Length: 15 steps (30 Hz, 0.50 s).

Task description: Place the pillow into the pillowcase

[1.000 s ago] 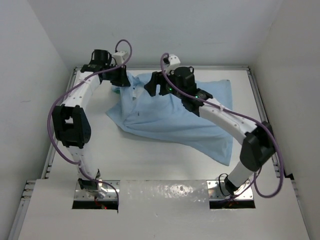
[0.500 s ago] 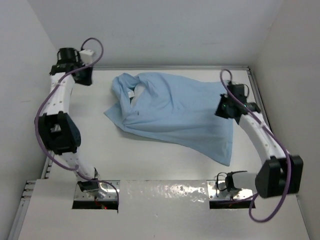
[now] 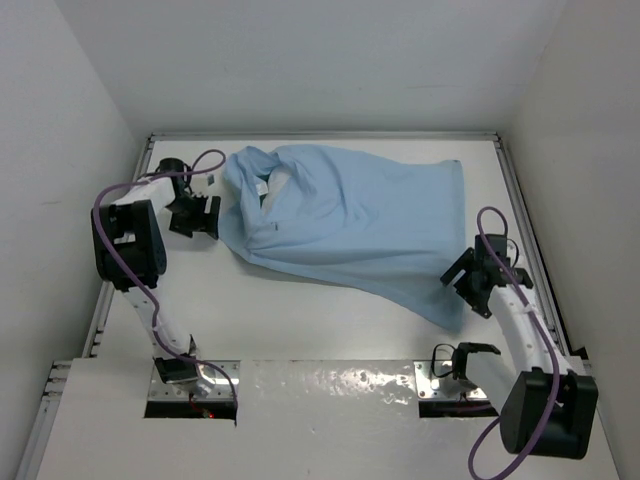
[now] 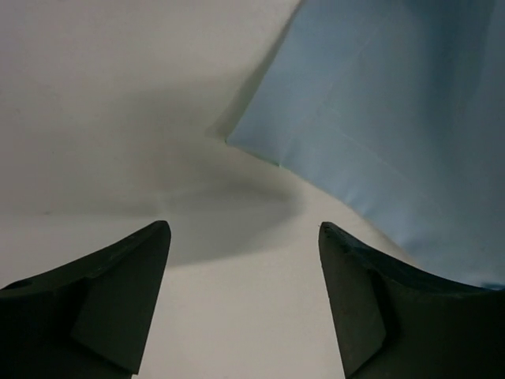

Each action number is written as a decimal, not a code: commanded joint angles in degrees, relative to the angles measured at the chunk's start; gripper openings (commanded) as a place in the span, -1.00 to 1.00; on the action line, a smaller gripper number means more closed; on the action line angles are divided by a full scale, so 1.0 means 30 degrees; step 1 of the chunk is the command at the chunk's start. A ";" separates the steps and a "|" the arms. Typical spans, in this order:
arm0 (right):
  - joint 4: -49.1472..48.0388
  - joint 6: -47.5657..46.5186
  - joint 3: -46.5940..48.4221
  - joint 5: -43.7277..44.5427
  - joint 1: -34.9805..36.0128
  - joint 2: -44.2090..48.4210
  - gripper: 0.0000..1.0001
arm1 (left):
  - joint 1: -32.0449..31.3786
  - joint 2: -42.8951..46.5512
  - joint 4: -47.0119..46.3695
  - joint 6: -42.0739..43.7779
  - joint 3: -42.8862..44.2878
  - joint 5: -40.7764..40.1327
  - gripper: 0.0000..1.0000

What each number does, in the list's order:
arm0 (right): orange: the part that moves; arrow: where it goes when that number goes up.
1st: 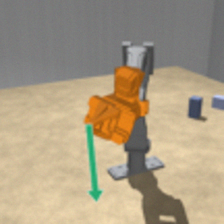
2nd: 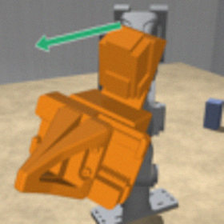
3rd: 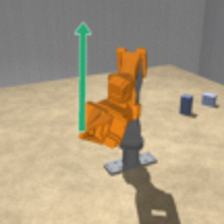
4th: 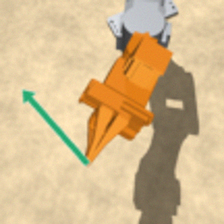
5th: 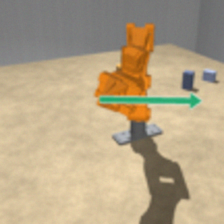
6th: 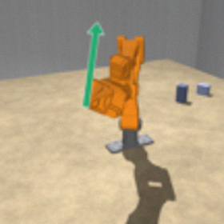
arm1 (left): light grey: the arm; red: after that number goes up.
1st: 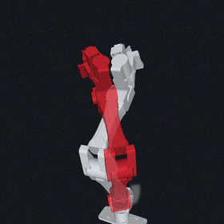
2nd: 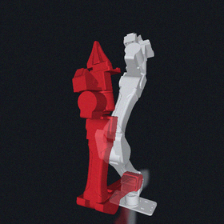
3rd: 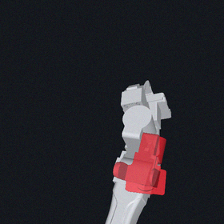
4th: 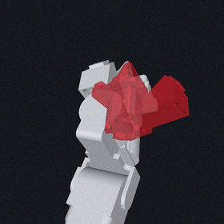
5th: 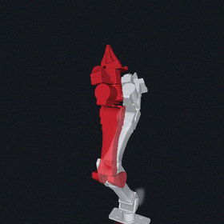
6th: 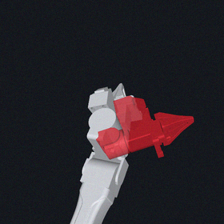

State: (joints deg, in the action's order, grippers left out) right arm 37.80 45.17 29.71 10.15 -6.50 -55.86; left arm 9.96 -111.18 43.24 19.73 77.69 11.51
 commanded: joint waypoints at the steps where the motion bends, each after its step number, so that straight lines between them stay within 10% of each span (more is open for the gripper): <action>1: 0.0260 0.1057 -0.0527 0.1536 0.0029 0.0775 0.74 | 0.0051 0.0001 -0.2021 -0.1680 0.1173 0.1116 0.49; 11: -0.5214 0.2084 -0.5890 -0.0364 0.0029 -0.0334 0.70 | -0.0300 -0.1731 -0.2841 -0.2180 -0.0262 0.2989 0.50; 15: -0.6389 0.1878 -0.6125 -0.0542 0.0029 -0.1156 0.05 | -0.0622 -0.2198 -0.3194 -0.2589 0.0205 0.3603 0.15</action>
State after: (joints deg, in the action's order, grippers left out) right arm 22.68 48.31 16.56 13.69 -6.52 -55.77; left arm 9.54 -114.98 35.40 13.45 79.33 18.13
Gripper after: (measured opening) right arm 0.595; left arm 0.638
